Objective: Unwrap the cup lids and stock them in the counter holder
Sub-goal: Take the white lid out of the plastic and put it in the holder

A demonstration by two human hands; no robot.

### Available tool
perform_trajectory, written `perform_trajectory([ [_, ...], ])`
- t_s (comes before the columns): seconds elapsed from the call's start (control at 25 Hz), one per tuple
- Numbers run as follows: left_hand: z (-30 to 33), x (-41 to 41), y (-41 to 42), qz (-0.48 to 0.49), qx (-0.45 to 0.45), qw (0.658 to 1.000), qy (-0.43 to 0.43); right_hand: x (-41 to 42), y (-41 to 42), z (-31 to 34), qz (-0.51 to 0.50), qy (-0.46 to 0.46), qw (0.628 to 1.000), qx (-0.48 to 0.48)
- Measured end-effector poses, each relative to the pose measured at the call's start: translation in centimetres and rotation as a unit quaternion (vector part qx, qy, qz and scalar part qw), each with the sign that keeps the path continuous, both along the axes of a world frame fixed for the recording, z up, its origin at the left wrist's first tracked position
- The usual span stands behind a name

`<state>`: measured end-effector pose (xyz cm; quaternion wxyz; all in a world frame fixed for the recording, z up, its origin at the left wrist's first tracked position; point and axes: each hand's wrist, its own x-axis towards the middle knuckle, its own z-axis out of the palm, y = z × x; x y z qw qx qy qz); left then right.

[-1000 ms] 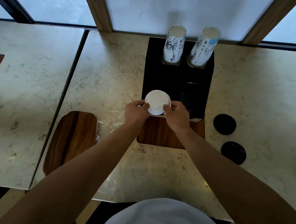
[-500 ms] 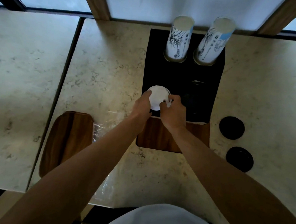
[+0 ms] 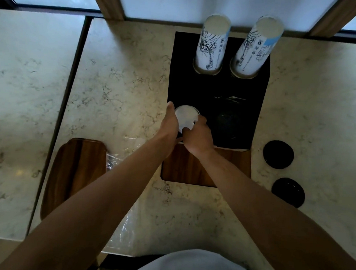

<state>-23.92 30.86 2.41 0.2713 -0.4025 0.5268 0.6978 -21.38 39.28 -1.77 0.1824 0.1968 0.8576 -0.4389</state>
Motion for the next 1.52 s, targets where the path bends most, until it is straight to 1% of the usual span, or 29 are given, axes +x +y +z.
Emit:
perform_trajectory([
  [0.2, 0.4, -1.1, -0.4, -0.052, 0.006, 0.998, -0.029, -0.3, 0.0, -0.2, 0.017, -0.02, 1.0, -0.004],
  [0.28, 0.5, -1.4, -0.7, -0.049, 0.017, 0.998, -0.043, -0.3, 0.0, -0.1, 0.019, -0.028, 0.999, -0.008],
  [0.4, 0.2, -1.2, -0.7, -0.038, 0.01, 0.998, -0.044, -0.2, -0.1, 0.1, 0.017, -0.031, 0.999, -0.016],
  [0.56, 0.2, -1.3, 0.1, 0.009, -0.002, 0.999, -0.052, -0.1, 0.1, 0.3, 0.027, -0.008, 1.0, -0.011],
  [0.68, 0.6, -1.7, 0.1, 0.026, -0.014, 0.998, -0.064, -0.1, 0.2, 0.6, 0.032, 0.009, 0.999, -0.012],
  [0.76, 0.7, -1.5, 0.0, 0.029, -0.016, 0.997, -0.064, 0.0, 0.2, 0.7, 0.032, 0.011, 0.999, -0.007],
  [0.88, 0.5, -0.9, 0.0, 0.016, -0.02, 0.999, -0.038, 0.6, 0.3, 0.9, 0.038, 0.013, 0.999, 0.017],
  [0.96, 0.4, -0.6, -0.3, 0.012, -0.013, 0.999, -0.032, 0.8, 0.3, 0.9, 0.053, 0.037, 0.997, 0.035],
  [1.08, -0.1, -0.3, -1.2, 0.007, 0.015, 0.999, -0.027, 1.0, 0.7, 1.2, 0.041, 0.066, 0.997, 0.009],
  [1.16, -0.2, 0.6, -1.7, -0.03, -0.017, 0.999, 0.003, 1.1, 1.0, 1.6, -0.001, 0.073, 0.997, -0.025],
  [1.24, -0.1, 1.9, -2.2, -0.09, -0.109, 0.989, 0.052, 1.4, 1.4, 1.9, -0.038, 0.088, 0.995, -0.042],
  [1.28, -0.2, 2.6, -2.5, -0.122, -0.156, 0.976, 0.087, 1.7, 1.5, 1.9, -0.047, 0.095, 0.993, -0.049],
  [1.36, -0.4, 3.9, -3.1, -0.184, -0.222, 0.944, 0.159, 2.5, 1.8, 1.8, -0.049, 0.099, 0.992, -0.065],
  [1.44, -0.5, 5.1, -3.6, -0.234, -0.269, 0.911, 0.209, 3.7, 2.1, 1.7, -0.044, 0.109, 0.991, -0.066],
  [1.52, -0.4, 6.2, -4.1, -0.255, -0.296, 0.89, 0.236, 5.0, 2.4, 1.7, -0.04, 0.12, 0.99, -0.068],
])
